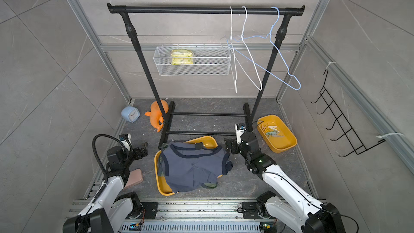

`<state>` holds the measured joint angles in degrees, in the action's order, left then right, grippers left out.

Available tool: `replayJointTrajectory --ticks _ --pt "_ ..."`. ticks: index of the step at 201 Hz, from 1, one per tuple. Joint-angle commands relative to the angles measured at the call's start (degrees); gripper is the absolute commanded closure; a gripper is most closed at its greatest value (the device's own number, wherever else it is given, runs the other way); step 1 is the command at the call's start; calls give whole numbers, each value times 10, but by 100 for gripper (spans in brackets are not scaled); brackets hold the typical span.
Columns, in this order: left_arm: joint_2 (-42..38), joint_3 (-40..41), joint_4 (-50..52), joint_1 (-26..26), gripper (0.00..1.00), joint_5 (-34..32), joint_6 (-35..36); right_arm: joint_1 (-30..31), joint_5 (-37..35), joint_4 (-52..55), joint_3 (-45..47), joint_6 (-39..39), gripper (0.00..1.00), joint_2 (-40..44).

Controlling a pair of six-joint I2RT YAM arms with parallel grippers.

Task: Remove the clothespins securing tank tops to the hanger
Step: Reset both arms

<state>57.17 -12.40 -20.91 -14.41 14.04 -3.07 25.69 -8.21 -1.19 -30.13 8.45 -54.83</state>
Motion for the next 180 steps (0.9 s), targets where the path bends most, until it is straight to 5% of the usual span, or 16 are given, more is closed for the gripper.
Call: replayJointTrajectory --ticks 1,59,90,145,156,166,180 --pt "112 10 -271 -3 0 41 -23 -3 -111 -170 74 -40 0 0" --pt "266 -8 -427 -13 0 77 -36 -35 -252 -385 134 -92 0 -98" --pt "253 -9 -401 -11 0 75 -27 -84 -228 -444 122 -81 0 -212" --pt "250 -10 -382 8 0 27 -10 -151 -129 -488 121 -69 0 -266" --pt "278 7 -430 39 0 -8 13 -159 -125 -542 128 -71 0 -288" --pt "315 23 -521 55 0 -1 16 -159 -119 -477 110 -64 0 -274" --pt "270 4 -412 57 0 -16 30 -163 -108 -507 117 -67 0 -286"
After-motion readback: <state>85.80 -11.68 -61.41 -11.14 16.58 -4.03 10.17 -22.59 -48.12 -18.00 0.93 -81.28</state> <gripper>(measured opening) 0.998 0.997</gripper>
